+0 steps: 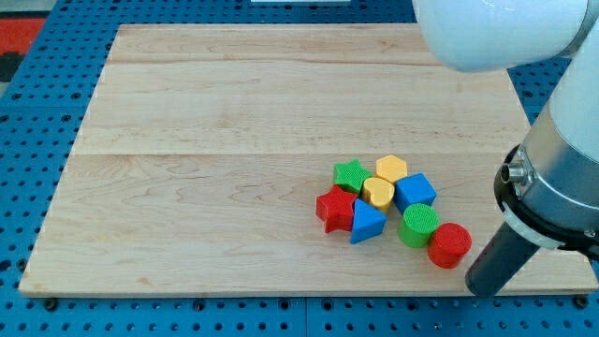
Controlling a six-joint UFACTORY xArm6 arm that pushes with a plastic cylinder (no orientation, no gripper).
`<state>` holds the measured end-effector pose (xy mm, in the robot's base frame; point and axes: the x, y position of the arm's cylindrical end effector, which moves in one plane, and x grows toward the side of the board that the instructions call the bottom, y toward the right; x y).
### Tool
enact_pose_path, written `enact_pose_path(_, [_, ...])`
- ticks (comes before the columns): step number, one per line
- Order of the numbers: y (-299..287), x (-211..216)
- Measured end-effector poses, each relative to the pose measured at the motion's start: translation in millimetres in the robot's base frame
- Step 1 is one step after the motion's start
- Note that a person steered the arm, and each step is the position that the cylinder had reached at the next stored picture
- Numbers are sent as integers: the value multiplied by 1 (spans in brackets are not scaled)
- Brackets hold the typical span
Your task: Push the green circle to the left of the red circle
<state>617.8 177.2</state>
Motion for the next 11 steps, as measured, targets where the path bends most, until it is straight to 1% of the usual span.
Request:
enact_pose_path(1, [17, 0])
enact_pose_path(2, [23, -18])
enact_pose_path(4, [8, -50])
enact_pose_path(6, [-19, -82])
enact_pose_path(9, [-57, -78])
enact_pose_path(11, [-62, -75])
